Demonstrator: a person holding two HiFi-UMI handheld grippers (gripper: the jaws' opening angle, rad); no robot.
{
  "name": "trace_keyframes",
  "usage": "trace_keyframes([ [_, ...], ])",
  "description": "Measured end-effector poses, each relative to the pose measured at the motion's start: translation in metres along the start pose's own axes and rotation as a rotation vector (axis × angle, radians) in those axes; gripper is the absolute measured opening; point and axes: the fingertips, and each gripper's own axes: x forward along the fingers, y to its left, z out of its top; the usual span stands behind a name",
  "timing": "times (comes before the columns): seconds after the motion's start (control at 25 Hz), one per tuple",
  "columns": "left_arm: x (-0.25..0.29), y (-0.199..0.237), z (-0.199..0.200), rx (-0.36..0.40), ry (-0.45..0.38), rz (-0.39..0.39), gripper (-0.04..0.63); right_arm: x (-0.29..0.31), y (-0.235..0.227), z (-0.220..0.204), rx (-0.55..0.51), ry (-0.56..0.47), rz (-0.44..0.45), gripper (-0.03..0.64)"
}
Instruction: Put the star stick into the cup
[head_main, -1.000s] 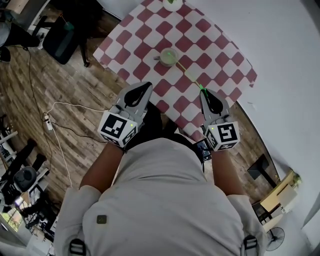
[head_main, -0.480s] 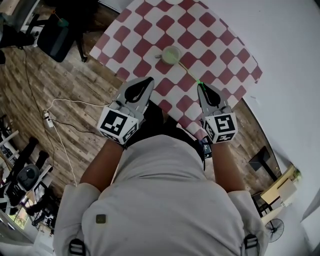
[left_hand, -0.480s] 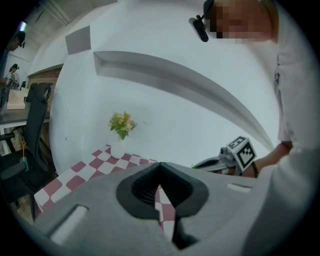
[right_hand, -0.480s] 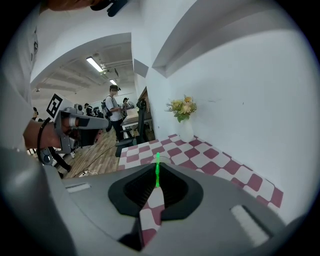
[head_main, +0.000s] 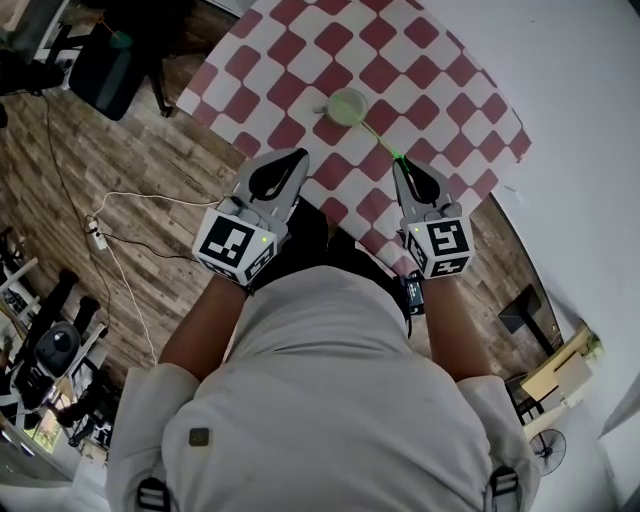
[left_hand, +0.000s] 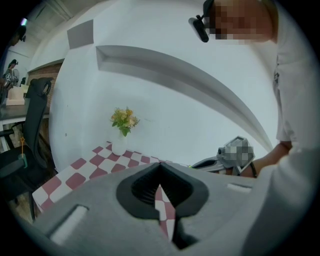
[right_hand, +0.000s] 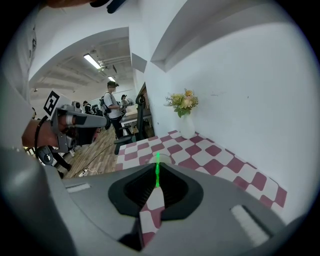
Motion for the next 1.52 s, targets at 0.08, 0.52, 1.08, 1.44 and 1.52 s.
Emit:
trace_keyframes([
  [0.08,0.0,0.002,-0.001,-0.005,0.002,0.0,0.005,0.003,0.001,0.0,0.001,0.004,0.002,0.029],
  [0.52,-0.001,0.0,-0.007,-0.023,0.006,0.004,0.005,0.016,0.004,-0.005,-0.016,0.022,-0.001,0.031],
  [1.08,-0.013,-0.025,-0.008,-0.005,-0.014,0.013,0.005,-0.007,0.004,0.0,-0.025,-0.033,-0.023,0.078],
  [1.44,-0.033,-0.069,-0.007,0.033,-0.048,0.013,0.005,-0.061,0.022,0.009,-0.058,-0.139,-0.008,0.075],
  [1.52,-0.038,-0.08,-0.004,0.047,-0.059,0.014,0.005,-0.077,0.028,0.013,-0.068,-0.167,-0.004,0.072],
])
